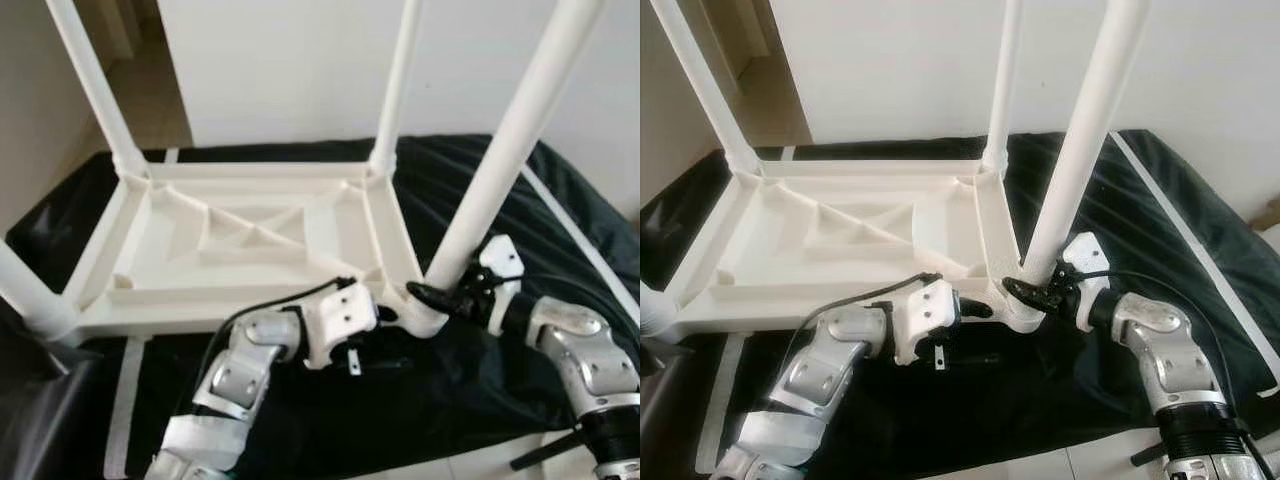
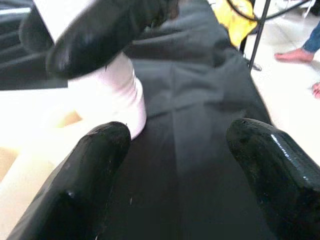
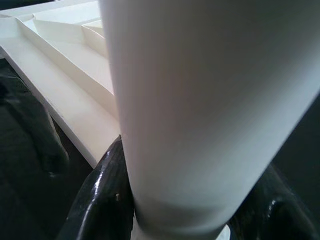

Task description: Building children table

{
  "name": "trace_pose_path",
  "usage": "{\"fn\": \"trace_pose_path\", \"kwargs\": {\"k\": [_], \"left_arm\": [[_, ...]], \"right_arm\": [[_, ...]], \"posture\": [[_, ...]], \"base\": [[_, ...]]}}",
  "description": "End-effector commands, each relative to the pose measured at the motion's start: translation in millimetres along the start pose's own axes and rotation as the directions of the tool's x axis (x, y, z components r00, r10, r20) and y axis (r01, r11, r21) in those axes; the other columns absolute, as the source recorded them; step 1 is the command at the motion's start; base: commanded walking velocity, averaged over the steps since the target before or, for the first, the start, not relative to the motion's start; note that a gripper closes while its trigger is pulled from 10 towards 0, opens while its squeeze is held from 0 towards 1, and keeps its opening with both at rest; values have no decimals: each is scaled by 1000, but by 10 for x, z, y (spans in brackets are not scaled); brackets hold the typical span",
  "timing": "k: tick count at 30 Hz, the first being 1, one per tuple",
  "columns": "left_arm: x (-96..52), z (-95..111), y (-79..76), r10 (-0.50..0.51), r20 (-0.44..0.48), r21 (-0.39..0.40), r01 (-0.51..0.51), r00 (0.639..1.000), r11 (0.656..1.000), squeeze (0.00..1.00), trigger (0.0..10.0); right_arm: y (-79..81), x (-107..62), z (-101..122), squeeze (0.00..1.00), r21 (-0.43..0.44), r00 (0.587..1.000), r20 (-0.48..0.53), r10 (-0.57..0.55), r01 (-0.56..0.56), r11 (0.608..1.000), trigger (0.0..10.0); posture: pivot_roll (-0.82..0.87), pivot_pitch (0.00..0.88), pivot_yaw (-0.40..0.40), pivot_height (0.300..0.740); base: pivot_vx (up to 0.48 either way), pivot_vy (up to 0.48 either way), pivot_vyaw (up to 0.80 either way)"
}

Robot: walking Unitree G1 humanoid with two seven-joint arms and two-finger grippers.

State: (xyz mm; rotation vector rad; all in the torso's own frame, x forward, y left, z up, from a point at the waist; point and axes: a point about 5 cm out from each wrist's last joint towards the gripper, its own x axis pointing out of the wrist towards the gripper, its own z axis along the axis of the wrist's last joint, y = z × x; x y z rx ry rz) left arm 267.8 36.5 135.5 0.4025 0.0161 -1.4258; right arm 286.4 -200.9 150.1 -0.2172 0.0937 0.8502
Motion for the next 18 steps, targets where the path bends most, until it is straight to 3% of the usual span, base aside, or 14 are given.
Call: {"fn": "trace_pose_path", "kwargs": {"k": [1, 4, 5, 10, 12, 15, 18], "left_arm": [[-30, -44, 155, 348, -15, 0, -348, 937, 937, 0, 10000], [-85, -34, 153, 389, 22, 40, -389, 921, 920, 0, 10000], [-102, -44, 151, 391, 31, 25, -392, 920, 920, 0, 10000], [-133, -74, 147, 399, 41, -7, -399, 916, 917, 0, 10000], [-155, -104, 140, 410, 41, -29, -409, 911, 912, 0, 10000], [-162, -118, 138, 413, 41, -36, -412, 910, 910, 0, 10000], [-176, -151, 179, 463, 21, -59, -461, 886, 885, 0, 10000]], "right_arm": [[63, 13, -90, 0, 8, 999, -42, 33, -32, 999, 0], [117, -7, -109, 0, 27, 999, -44, 19, -17, 999, 0], [143, -16, -112, 0, 44, 999, -40, 5, -3, 999, 10000], [200, -44, -128, 0, 89, 998, -28, -60, 63, 994, 10000], [209, -44, -156, 0, 114, 983, -21, -185, 186, 976, 10000], [211, -46, -167, 0, 124, 973, -20, -232, 232, 965, 10000], [248, -15, -242, 0, 148, 905, -70, -419, 425, 893, 10000]], "posture": [[12, 0, -54, 740], [-2, 0, -46, 740], [-9, 0, -42, 740], [-16, 0, -37, 740], [-19, 0, -35, 740], [-19, 0, -35, 740], [-27, 0, -33, 740]], "base": [[0, 0, 0], [0, 0, 0], [0, 0, 0], [0, 0, 0], [0, 0, 0], [0, 0, 0], [0, 0, 0]]}}
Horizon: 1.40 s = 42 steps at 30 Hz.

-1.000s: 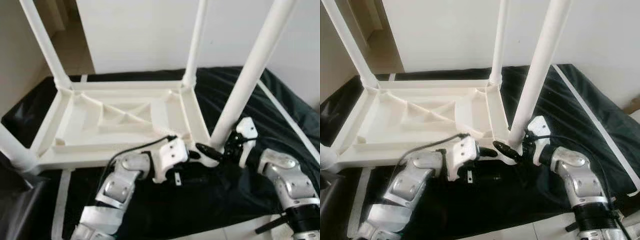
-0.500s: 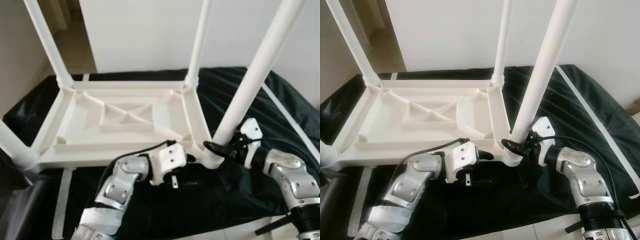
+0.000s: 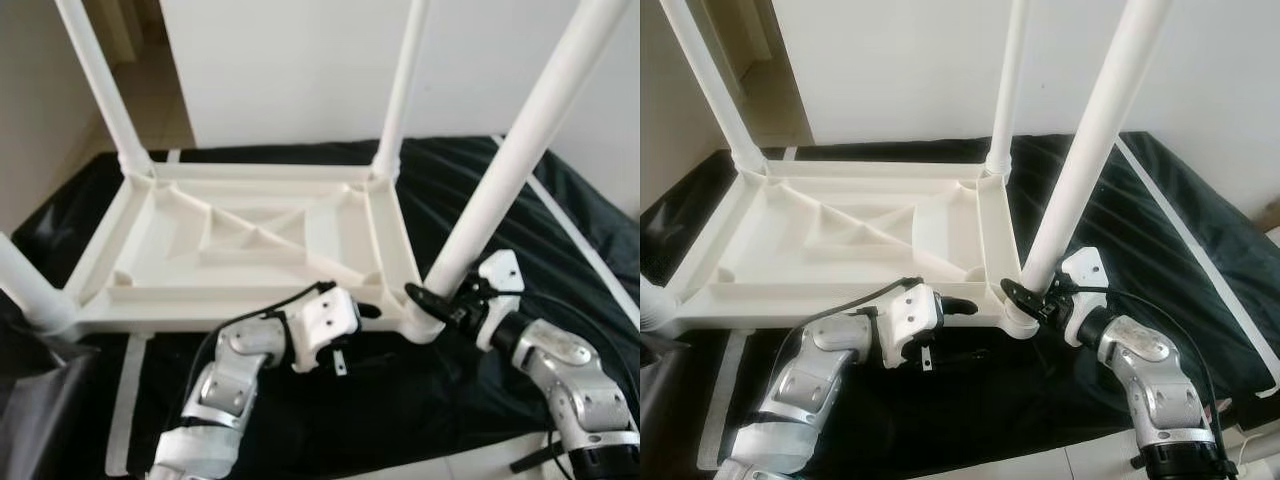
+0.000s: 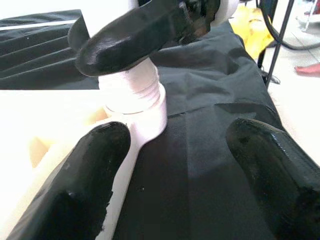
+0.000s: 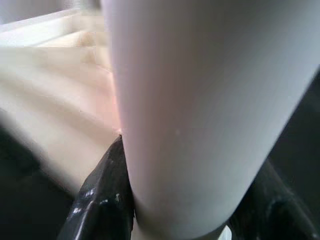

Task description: Building children table

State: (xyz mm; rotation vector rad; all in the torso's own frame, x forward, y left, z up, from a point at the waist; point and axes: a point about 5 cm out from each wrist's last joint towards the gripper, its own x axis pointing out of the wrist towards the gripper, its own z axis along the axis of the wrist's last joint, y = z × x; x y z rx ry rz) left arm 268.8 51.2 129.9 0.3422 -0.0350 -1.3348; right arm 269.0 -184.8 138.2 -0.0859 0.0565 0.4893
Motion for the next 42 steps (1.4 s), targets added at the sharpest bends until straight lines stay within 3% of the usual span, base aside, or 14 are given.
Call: {"fn": "trace_pose_path", "kwargs": {"k": [1, 7, 8, 9, 10, 15, 19, 25, 28, 33, 34, 36, 37, 42], "left_arm": [[-38, -58, 191, 382, -28, -23, -383, 924, 924, 0, 10000], [-44, -65, 263, 409, -34, -71, -410, 912, 909, 0, 10000], [-40, -80, 298, 425, -51, -96, -428, 904, 898, 0, 10000], [-40, -80, 298, 425, -51, -96, -428, 904, 898, 0, 10000], [-37, -86, 307, 429, -57, -104, -432, 902, 896, 0, 10000], [-38, -107, 331, 439, -76, -131, -445, 896, 886, 0, 10000], [-42, -115, 342, 448, -77, -164, -454, 891, 876, 0, 10000], [-5, -93, 285, 389, -63, -153, -394, 919, 906, 0, 10000], [-3, -90, 285, 378, -65, -146, -384, 923, 912, 0, 10000], [-8, -95, 300, 380, -78, -125, -387, 922, 914, 0, 10000], [-4, -96, 295, 378, -80, -123, -386, 922, 914, 0, 10000], [-2, -96, 291, 377, -79, -125, -384, 923, 915, 0, 10000], [1, -97, 283, 376, -78, -126, -383, 923, 915, 0, 10000], [-1, -100, 276, 374, -79, -125, -381, 924, 916, 0, 10000]], "right_arm": [[-22, -39, -168, 0, 21, 988, -92, -123, 125, 992, 10000], [114, 12, -216, 0, 82, 944, -94, -316, 324, 942, 10000], [157, 16, -272, 0, 126, 895, -120, -430, 444, 887, 10000], [157, 16, -272, 0, 126, 895, -120, -430, 444, 887, 10000], [170, 12, -294, 0, 143, 872, -135, -471, 487, 862, 10000], [261, 3, -367, 0, 188, 728, -204, -655, 686, 703, 10000], [318, 40, -350, 0, 186, 730, -206, -652, 683, 706, 10000], [301, 33, -312, 0, 217, 729, -185, -659, 684, 696, 10000], [315, 48, -282, 0, 212, 739, -167, -653, 673, 708, 10000], [315, 65, -239, 0, 188, 788, -115, -605, 616, 765, 10000], [284, 46, -229, 573, 172, 793, -98, -601, 608, 775, 10000], [268, 37, -225, 573, 167, 793, -92, -602, 609, 776, 10000], [255, 26, -213, 1000, 172, 803, -80, -591, 595, 785, 10000], [185, -9, -123, 1000, 170, 853, 1, -523, 515, 840, 10000]], "posture": [[-27, 0, -33, 740], [-33, 0, -32, 740], [-32, 0, -31, 740], [-32, 0, -31, 740], [-32, 0, -31, 740], [-19, 0, -34, 740], [-15, 0, -33, 740], [-12, 0, -29, 740], [-12, 0, -29, 740], [-10, 0, -35, 740], [-11, 0, -37, 740], [-11, 0, -37, 740], [-9, 0, -41, 740], [-5, 0, -46, 740]], "base": [[0, 0, 0], [0, 0, 0], [0, 0, 0], [0, 0, 0], [0, 0, 0], [0, 0, 0], [0, 0, 0], [0, 0, 0], [0, 0, 0], [0, 0, 0], [0, 0, 0], [0, 0, 0], [0, 0, 0], [0, 0, 0]]}}
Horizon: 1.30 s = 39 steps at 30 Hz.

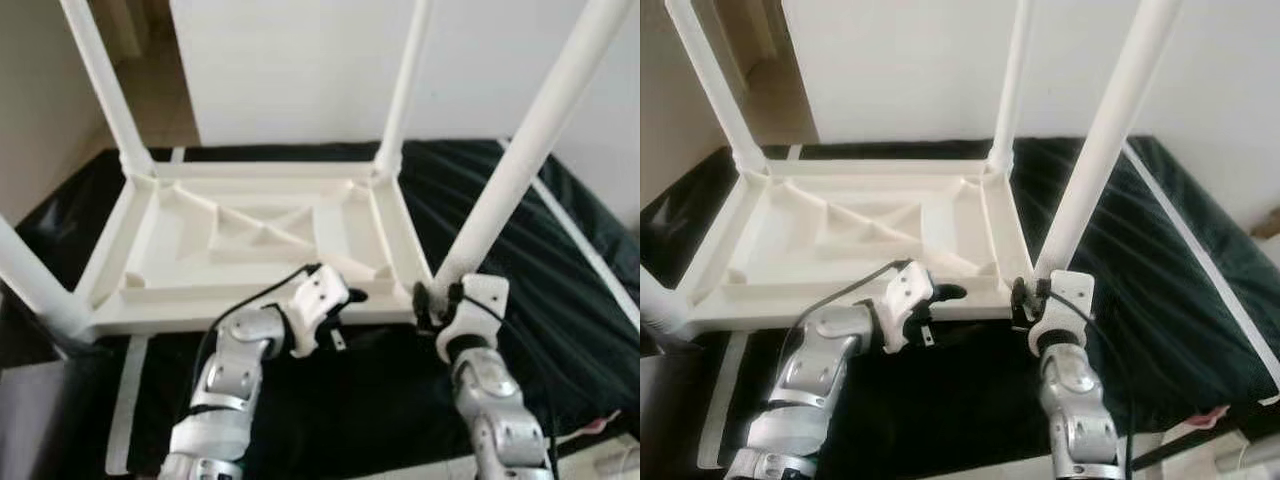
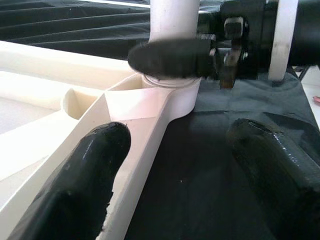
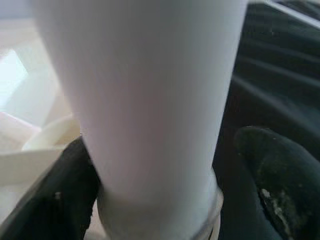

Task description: Building children table

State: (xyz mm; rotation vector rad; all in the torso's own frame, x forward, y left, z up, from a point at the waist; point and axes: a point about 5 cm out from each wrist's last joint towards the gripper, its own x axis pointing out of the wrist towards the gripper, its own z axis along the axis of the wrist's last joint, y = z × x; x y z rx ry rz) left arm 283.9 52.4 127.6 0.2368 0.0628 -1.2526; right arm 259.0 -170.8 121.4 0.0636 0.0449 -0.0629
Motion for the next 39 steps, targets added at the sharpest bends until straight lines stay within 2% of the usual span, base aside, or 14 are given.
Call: {"fn": "trace_pose_path", "kwargs": {"k": [1, 5, 8, 9, 13, 15, 18, 21, 23, 28, 29, 31, 32, 39], "left_arm": [[-15, -15, 140, 307, -8, -3, -307, 952, 952, 0, 10000], [-11, -11, 139, 305, -7, 1, -305, 952, 952, 0, 10000], [4, 3, 121, 279, -7, 4, -279, 960, 960, 0, 10000], [11, 5, 94, 257, -6, 12, -257, 966, 966, 0, 10000], [23, -6, 23, 198, -11, 30, -197, 980, 980, 0, 10000], [23, -6, 23, 198, -11, 30, -197, 980, 980, 0, 10000], [24, -4, -18, 162, -8, 30, -162, 987, 986, 0, 10000], [28, 14, -41, 137, -8, 45, -136, 991, 990, 0, 10000], [31, 23, -34, 137, -8, 50, -137, 990, 989, 0, 10000], [40, 37, -31, 141, -6, 55, -141, 990, 989, 0, 10000], [47, 45, -31, 143, -5, 57, -142, 990, 988, 0, 10000], [50, 47, -30, 143, -5, 57, -143, 990, 988, 0, 10000], [53, 51, -30, 145, -4, 58, -145, 989, 988, 0, 10000], [60, 55, -36, 154, 1, 54, -154, 988, 987, 0, 10000]], "right_arm": [[-32, 4, 66, 1000, 32, 997, 36, 63, -64, 997, 10000], [-79, 9, 92, 1000, 2, 994, 54, 97, -97, 995, 10000], [-241, 33, 135, 1000, -49, 974, 52, 222, -220, 974, 10000], [-279, 46, 152, 0, -67, 961, 48, 271, -267, 961, 10000], [-306, 83, 202, 0, -100, 923, 44, 382, -377, 921, 10000], [-306, 83, 202, 0, -100, 923, 44, 382, -377, 921, 10000], [-320, 129, 243, 0, -138, 897, 38, 439, -431, 892, 10000], [-326, 243, 282, 0, -212, 833, -31, 552, -545, 811, 10000], [-327, 286, 287, 0, -232, 805, -60, 590, -586, 776, 10000], [-304, 346, 267, 0, -246, 768, -102, 632, -635, 732, 10000], [-295, 365, 246, 0, -254, 757, -118, 642, -648, 718, 4157], [-295, 369, 241, 0, -257, 754, -121, 645, -652, 714, 4157], [-294, 365, 224, 0, -254, 748, -130, 651, -659, 708, 0], [-352, 332, 158, 0, -246, 745, -159, 648, -666, 705, 0]], "posture": [[-4, 0, -47, 740], [-5, 0, -48, 740], [-8, 0, -46, 740], [-10, 0, -45, 740], [-12, 0, -45, 740], [-12, 0, -45, 740], [-12, 0, -44, 740], [-5, 0, -45, 740], [-1, 0, -47, 740], [4, 0, -53, 740], [7, 0, -56, 740], [7, 0, -56, 740], [8, 0, -60, 740], [4, 0, -60, 740]], "base": [[0, 0, 0], [0, 0, 0], [0, 0, 0], [0, 0, 0], [0, 0, 0], [0, 0, 0], [0, 0, 0], [0, 0, 0], [0, 0, 0], [0, 0, 0], [0, 0, 0], [0, 0, 0], [0, 0, 0], [0, 0, 0]]}}
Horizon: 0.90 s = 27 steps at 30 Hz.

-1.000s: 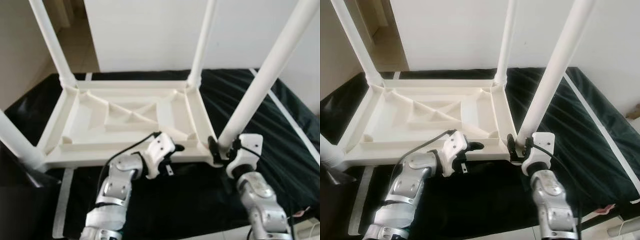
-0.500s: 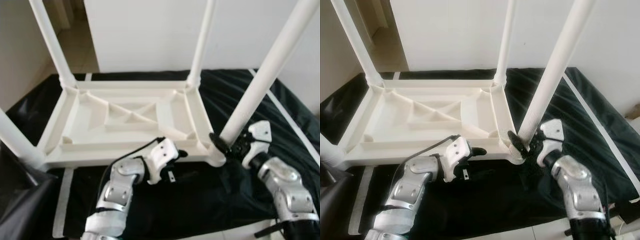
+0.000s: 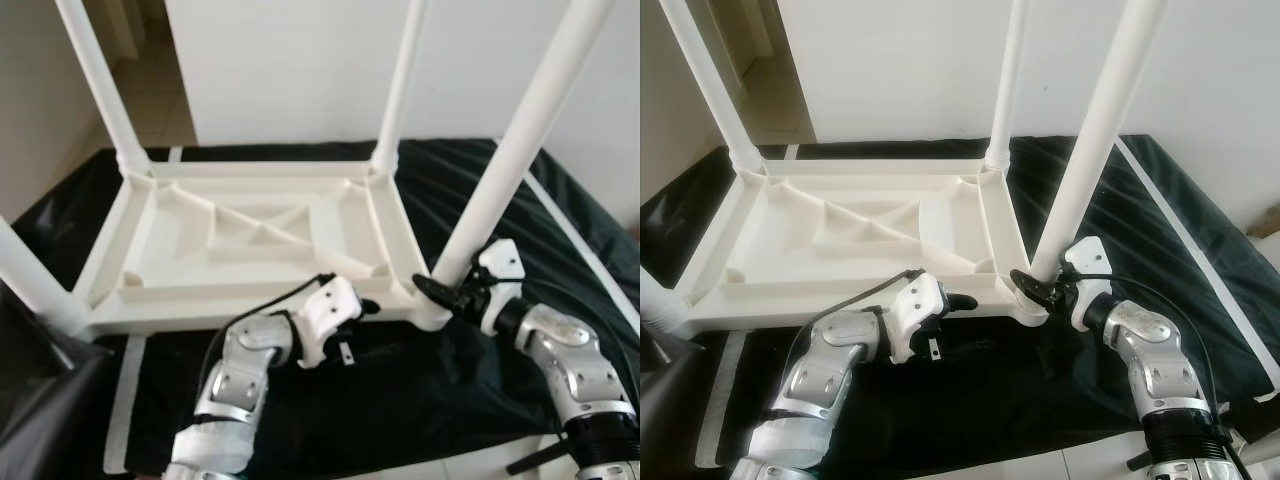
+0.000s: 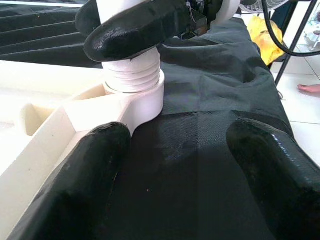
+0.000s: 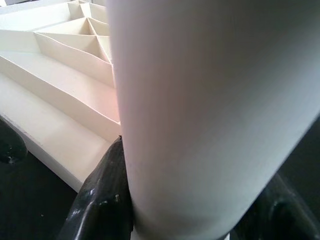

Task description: Building children table

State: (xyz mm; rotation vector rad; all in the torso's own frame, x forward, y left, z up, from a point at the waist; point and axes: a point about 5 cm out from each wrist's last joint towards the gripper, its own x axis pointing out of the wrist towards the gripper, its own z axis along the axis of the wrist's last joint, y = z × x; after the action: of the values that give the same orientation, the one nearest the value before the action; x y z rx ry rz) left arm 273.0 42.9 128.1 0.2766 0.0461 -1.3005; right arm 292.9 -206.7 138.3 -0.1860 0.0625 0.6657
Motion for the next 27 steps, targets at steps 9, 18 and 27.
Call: {"fn": "trace_pose_path", "kwargs": {"k": [9, 18, 27], "left_arm": [[17, 27, 89, 192, 3, 10, -192, 981, 981, 0, 10000], [47, 50, 68, 187, 18, 3, -187, 982, 982, 0, 10000], [11, 12, 54, 206, 11, -14, -206, 978, 978, 0, 10000]], "right_arm": [[7, -78, -132, 0, 19, 998, -58, -16, 17, 1000, 10000], [35, -11, -172, 0, 21, 953, -97, -287, 290, 957, 10000], [201, 91, -218, 0, 95, 862, -144, -486, 501, 860, 10000]], "posture": [[-9, 0, -57, 740], [-16, 0, -58, 740], [-16, 0, -62, 740]], "base": [[0, 0, 0], [0, 0, 0], [0, 0, 0]]}}
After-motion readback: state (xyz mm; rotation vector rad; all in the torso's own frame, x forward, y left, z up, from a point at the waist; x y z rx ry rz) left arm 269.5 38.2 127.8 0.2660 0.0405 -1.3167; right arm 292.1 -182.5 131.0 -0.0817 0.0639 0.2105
